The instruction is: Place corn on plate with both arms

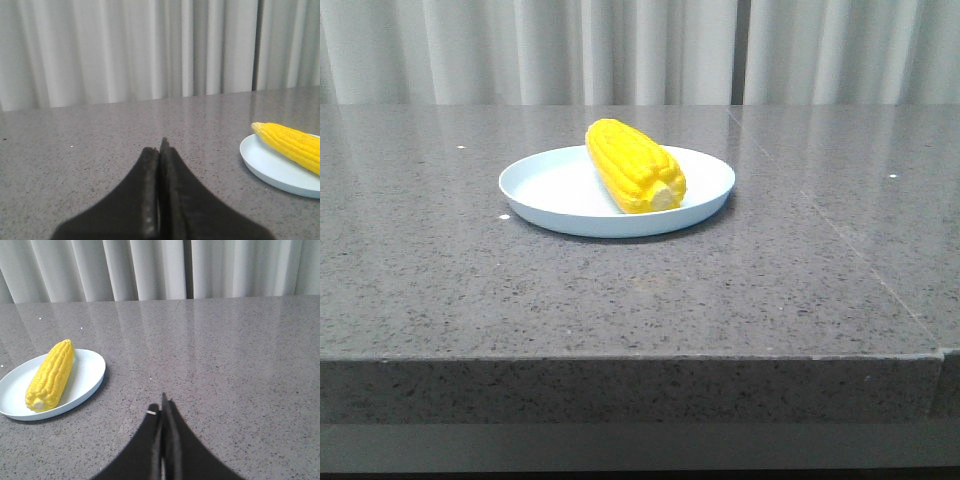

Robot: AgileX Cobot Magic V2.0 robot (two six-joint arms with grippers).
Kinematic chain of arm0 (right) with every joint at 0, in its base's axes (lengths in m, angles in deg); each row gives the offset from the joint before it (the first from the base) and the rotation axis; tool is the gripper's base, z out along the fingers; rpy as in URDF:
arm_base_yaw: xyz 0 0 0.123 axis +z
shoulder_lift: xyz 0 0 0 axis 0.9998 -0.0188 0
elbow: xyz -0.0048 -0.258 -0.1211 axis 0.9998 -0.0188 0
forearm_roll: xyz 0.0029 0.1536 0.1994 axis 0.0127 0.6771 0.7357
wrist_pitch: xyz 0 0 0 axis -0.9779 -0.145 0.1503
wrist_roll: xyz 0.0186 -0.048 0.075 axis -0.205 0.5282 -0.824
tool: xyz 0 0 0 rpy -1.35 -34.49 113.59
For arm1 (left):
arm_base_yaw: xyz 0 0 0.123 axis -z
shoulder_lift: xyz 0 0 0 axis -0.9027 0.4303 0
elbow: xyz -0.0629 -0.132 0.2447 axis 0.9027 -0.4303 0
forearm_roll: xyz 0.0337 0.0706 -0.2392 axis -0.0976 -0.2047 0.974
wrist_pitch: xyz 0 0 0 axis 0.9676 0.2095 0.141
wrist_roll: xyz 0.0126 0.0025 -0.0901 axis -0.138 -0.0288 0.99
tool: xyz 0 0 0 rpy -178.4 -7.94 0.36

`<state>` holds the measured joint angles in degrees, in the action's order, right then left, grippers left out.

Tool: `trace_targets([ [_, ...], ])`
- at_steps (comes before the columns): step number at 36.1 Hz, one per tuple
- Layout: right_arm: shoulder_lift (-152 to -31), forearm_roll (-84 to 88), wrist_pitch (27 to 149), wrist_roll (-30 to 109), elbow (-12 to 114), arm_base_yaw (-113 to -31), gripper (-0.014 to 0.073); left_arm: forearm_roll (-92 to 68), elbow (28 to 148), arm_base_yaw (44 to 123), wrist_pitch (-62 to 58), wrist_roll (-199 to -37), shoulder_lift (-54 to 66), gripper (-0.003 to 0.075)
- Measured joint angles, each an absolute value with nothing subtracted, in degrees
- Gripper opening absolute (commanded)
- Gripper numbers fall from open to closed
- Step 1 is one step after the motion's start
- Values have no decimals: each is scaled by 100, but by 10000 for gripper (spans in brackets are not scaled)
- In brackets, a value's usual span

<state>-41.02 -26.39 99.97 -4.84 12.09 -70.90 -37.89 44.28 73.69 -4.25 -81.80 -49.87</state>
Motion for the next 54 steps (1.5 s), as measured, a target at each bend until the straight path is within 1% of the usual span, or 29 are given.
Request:
trace_targets([
  [10,-4102,-2639,9997,-484,1209,-7090,-58,-3612,3686,6661,-376,-8313,-5170,-20],
  [16,-4102,-2639,9997,-484,1209,-7090,-58,-3604,3288,6451,-364,-8327,-5170,-20],
  [21,-4102,-2639,9997,-484,1209,-7090,-58,-3604,2996,6438,-312,-8340,-5170,-20],
  [54,-4102,-2639,9997,-484,1209,-7090,-58,-3604,2996,6438,-209,-8340,-5170,-20],
])
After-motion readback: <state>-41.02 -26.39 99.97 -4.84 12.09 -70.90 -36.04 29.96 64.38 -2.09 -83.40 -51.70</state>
